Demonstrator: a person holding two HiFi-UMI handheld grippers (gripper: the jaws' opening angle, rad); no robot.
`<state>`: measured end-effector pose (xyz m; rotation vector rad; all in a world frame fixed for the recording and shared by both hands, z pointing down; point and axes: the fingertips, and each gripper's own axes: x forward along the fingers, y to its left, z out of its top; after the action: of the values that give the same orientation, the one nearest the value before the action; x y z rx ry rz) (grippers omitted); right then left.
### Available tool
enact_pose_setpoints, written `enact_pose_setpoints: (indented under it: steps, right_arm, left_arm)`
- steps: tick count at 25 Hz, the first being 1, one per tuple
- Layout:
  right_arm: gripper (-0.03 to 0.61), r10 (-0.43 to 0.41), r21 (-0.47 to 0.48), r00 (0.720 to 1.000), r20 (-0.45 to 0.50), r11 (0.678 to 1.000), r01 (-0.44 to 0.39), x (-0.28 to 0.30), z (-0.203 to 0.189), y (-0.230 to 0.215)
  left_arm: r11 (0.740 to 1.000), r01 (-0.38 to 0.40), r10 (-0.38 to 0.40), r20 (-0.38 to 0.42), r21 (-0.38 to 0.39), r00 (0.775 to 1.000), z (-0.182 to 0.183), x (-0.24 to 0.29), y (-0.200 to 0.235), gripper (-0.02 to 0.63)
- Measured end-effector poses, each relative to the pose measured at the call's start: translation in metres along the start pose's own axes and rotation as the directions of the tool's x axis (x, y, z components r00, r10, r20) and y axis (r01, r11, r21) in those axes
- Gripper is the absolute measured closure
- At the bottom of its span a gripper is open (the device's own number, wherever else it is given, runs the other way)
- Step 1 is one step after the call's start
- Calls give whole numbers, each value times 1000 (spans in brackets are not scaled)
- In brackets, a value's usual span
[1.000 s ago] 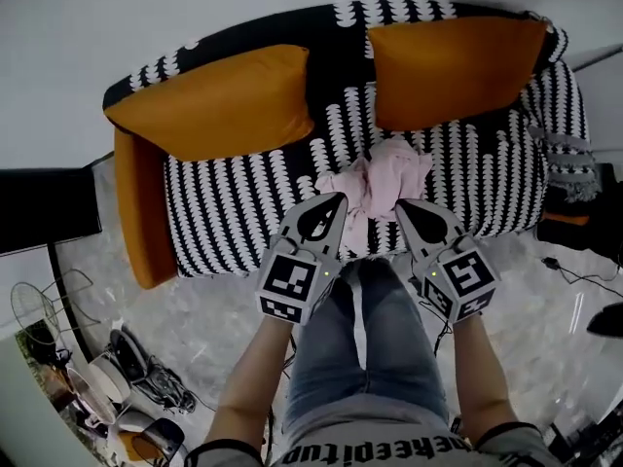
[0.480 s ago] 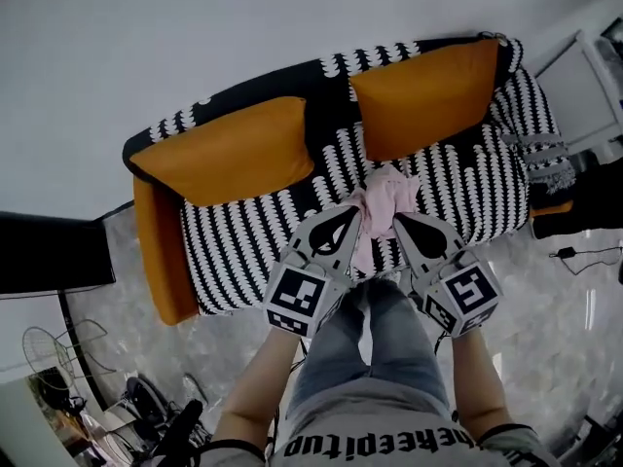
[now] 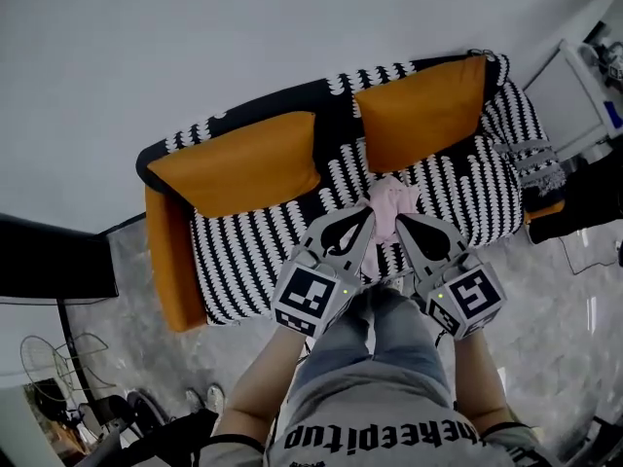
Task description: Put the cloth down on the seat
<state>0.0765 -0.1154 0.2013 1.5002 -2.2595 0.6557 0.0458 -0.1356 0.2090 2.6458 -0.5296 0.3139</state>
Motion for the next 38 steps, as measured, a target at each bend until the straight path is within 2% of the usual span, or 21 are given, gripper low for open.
enact_pose_setpoints:
  steps: [13, 38]
  right_arm:
    - [580, -4, -68, 997, 71, 998, 9, 0, 40, 24]
    - [580, 37, -101, 995, 89, 995, -28, 11, 57, 44]
  left_arm:
    - [999, 25, -30, 107, 41, 994, 42, -27, -1, 597]
    - [999, 10, -16, 128, 48, 992, 51, -42, 7, 597]
